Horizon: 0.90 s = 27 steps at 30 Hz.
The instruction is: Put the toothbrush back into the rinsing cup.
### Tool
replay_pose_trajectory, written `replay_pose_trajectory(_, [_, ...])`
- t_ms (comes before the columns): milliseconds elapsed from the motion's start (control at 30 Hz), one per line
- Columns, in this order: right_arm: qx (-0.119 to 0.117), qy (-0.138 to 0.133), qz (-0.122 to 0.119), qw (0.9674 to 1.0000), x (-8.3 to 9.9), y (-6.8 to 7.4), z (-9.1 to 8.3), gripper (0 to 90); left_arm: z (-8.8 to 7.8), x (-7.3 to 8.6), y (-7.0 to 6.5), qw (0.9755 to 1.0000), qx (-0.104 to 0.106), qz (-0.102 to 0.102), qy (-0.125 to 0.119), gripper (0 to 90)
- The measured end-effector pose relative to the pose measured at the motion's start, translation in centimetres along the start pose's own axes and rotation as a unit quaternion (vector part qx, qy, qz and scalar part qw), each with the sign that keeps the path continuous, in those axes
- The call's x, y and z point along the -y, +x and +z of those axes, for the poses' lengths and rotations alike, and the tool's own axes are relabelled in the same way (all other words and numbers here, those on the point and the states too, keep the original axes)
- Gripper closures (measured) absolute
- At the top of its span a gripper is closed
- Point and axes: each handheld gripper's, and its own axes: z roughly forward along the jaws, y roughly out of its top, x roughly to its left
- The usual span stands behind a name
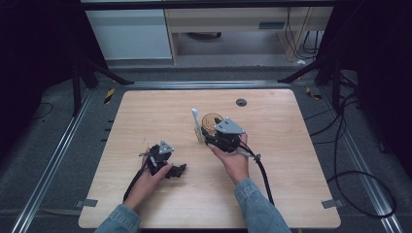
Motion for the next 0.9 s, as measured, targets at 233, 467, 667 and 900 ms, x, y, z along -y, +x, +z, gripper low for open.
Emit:
replay_pose_trajectory(233, [0.013,0.042,0.010,0.9990,-0.2,-1.3,-1.0,23.2,0.0,0.0,0.0,1.0000,0.000,0.000,0.000,0.0])
replay_pose_trajectory(467, [0.031,0.099,0.027,0.9943,-0.3,-3.2,-1.8,13.4,0.0,0.0,0.0,1.0000,0.000,0.000,0.000,0.0])
replay_pose_trajectory(667, [0.045,0.150,0.037,0.9871,0.0,-5.3,-2.8,7.8,0.0,0.0,0.0,1.0000,0.000,0.000,0.000,0.0])
replay_pose_trajectory(900, [0.052,0.189,0.051,0.9793,1.0,-7.7,-5.1,5.9,0.0,0.0,0.0,1.0000,0.000,0.000,0.000,0.0])
